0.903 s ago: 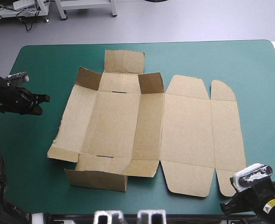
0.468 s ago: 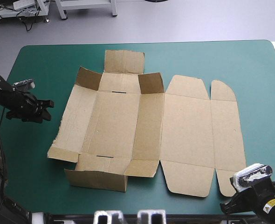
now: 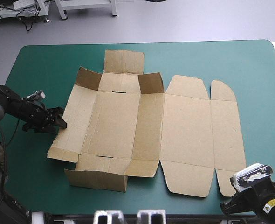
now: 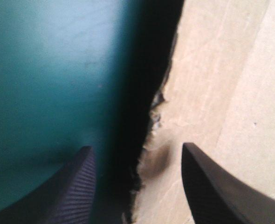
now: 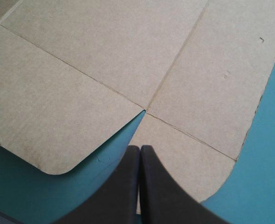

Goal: Fold the box

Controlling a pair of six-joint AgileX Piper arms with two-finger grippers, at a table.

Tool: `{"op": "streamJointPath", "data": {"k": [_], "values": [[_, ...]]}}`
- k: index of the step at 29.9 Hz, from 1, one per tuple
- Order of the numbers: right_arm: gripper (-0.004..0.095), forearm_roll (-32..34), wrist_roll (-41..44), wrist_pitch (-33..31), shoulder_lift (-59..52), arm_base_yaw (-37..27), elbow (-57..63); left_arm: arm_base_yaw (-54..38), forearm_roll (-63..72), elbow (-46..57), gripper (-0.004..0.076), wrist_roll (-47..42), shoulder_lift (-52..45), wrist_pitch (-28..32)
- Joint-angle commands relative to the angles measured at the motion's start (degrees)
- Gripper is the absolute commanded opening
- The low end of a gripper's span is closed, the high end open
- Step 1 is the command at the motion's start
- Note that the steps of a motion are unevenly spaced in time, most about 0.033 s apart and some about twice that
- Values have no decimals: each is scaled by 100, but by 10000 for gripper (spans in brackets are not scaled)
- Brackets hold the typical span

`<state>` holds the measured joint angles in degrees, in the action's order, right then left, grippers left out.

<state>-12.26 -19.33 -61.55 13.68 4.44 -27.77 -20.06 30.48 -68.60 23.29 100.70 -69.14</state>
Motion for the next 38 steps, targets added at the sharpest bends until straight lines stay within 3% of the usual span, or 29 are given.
{"op": "streamJointPath", "data": {"k": [1,9,12,15,19,25,28,38], "values": [[-24,-36,-25,279,93,5,-119,15,530,58,401,245,-252,-542],[-24,-26,-14,279,93,5,-119,165,598,431,398,409,-243,-542],[-25,-26,-14,279,93,5,-119,309,626,501,349,436,-230,-542],[-24,-26,-14,279,93,5,-119,420,662,501,233,436,-230,-542],[-24,-26,-14,279,93,5,-119,460,921,501,-13,436,-252,-542],[-24,-26,-14,279,93,5,-119,513,1024,207,-6,545,-413,-542],[-24,-26,-14,279,93,5,-119,772,909,-88,-10,1189,-737,-542],[-24,-26,-14,279,93,5,-119,2686,-943,-1901,-11,1912,-1374,-491]]}}
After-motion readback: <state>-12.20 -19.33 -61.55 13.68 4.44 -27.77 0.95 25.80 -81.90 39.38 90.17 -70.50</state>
